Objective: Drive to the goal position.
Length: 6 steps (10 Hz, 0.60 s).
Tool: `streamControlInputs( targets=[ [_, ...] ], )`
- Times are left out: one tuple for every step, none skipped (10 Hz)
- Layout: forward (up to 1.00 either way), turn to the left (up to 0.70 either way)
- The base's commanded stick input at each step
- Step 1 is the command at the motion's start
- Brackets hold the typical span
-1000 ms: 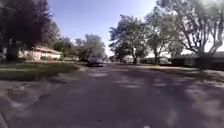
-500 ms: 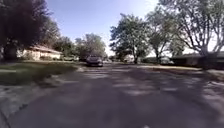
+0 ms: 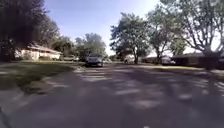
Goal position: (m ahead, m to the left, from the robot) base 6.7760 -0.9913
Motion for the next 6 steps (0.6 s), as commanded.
streamControlInputs(
  targets=[
    [1.00, 0.00],
    [1.00, 0.00],
    [1.00, 0.00],
    [1.00, 0.00],
    [1.00, 0.29],
    [1.00, 0.39]
  ],
)
